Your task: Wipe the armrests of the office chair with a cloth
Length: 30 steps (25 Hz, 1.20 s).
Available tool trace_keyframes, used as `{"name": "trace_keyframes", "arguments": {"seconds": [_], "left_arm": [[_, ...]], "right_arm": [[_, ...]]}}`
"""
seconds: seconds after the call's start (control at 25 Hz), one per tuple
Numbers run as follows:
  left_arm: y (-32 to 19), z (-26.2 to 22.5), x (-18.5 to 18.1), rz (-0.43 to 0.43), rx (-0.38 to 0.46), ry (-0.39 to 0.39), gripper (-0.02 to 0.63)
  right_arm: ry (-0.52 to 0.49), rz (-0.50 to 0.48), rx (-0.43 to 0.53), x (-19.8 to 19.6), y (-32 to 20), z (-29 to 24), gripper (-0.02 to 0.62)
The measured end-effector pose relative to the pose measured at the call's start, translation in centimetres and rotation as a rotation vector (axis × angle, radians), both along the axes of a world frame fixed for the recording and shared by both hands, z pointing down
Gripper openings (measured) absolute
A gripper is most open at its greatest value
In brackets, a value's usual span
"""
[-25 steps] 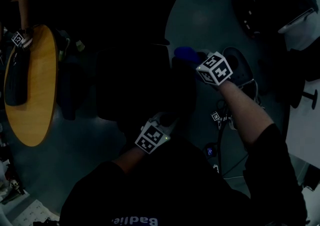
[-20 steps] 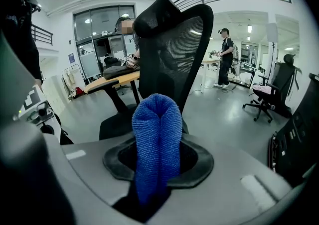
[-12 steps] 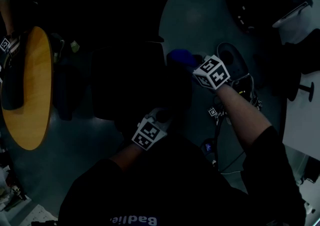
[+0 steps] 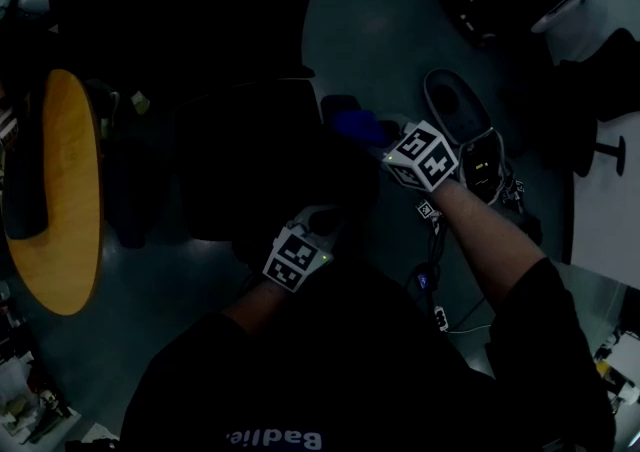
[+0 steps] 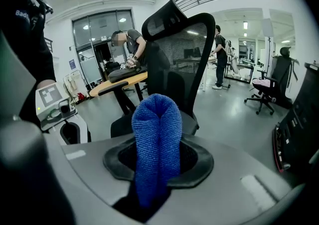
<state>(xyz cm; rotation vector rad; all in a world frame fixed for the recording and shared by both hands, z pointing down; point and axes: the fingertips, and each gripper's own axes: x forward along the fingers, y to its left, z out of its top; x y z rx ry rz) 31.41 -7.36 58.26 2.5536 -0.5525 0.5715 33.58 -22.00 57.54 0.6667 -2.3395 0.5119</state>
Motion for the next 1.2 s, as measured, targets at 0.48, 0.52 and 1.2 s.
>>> {"name": "trace_keyframes", "arguments": {"seconds": [0.48,0.52,1.2], "left_arm": [[0.1,0.3,-0.6,0.03,-0.001,0.012,0.017],[0.2,0.3,-0.8,0.032,0.0,0.013,0.017],[0.2,0.5,-1.0,0.055,0.004,0.025,0.017]], "right_arm": [[-0.042,0.051,-0.027,-0.5,4.5,-0.1,0.129],[-0.046,0.054,-0.028,-0.7,5.0,0.0,0.129],[-0.156,0.182,-0.101,-1.8,11.7,-0.3,0.127]]}}
